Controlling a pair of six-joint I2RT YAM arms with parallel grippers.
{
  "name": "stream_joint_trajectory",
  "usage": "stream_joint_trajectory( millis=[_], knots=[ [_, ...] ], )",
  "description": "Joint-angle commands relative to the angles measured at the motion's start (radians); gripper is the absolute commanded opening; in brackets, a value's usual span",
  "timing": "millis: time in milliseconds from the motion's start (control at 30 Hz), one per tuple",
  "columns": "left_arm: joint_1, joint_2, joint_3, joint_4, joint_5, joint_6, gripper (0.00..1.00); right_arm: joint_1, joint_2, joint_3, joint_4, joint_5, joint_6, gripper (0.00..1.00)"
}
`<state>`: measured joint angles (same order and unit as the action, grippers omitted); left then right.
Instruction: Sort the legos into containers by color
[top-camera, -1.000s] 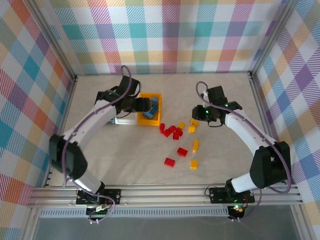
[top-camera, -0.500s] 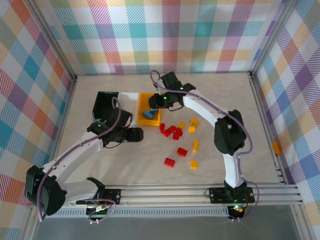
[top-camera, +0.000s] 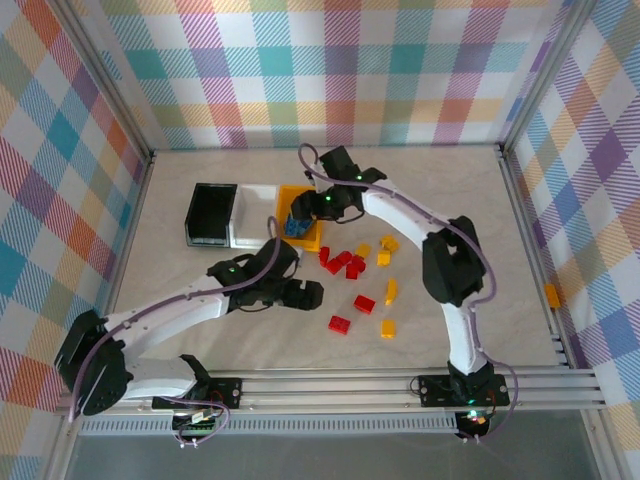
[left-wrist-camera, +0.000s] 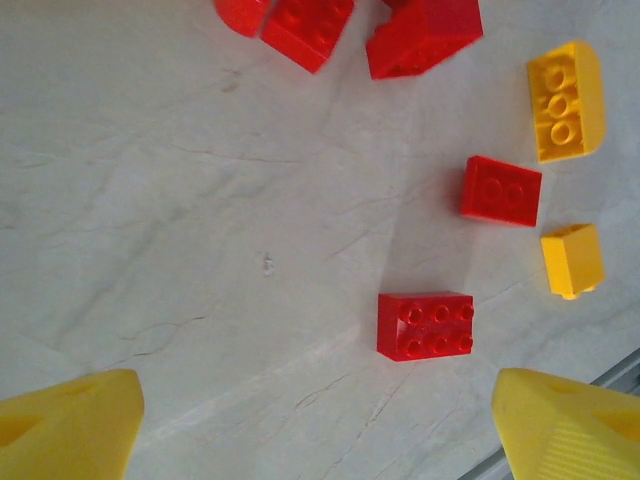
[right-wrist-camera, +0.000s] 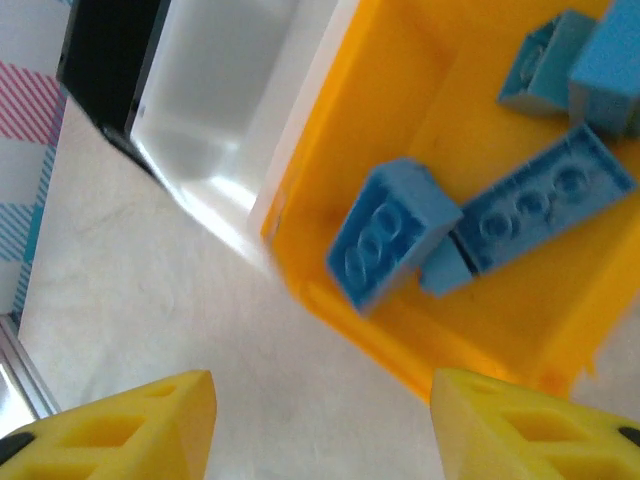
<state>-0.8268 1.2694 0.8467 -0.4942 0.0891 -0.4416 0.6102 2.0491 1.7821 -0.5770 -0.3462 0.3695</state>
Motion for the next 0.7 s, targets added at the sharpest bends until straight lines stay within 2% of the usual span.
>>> stream_joint_trajectory(
  millis=[0, 167, 300, 467, 667],
  knots=[
    [-0.043, 0.062, 0.018, 0.058, 0.003, 0.003, 0.91, -0.03, -0.15, -0.072, 0.022, 0.001, -0.014, 0.6],
    [-0.093, 0.148, 0.042, 0.099, -0.017, -0.017, 0.92, -0.056, -0.232, -0.153, -0.036, 0.017, -0.045, 0.6],
    [-0.145, 0.239, 0.061, 0.115, -0.039, -0.023, 0.9, -0.075, -0.392, -0.366, 0.011, 0.074, -0.029, 0.61],
    [-0.163, 0.321, 0.095, 0.145, -0.013, -0.025, 0.89, -0.078, -0.54, -0.567, 0.02, 0.107, -0.016, 0.61],
    [-0.197, 0.404, 0.179, 0.117, -0.006, -0.007, 0.9, -0.078, -0.7, -0.774, -0.03, 0.197, 0.01, 0.7]
  ],
)
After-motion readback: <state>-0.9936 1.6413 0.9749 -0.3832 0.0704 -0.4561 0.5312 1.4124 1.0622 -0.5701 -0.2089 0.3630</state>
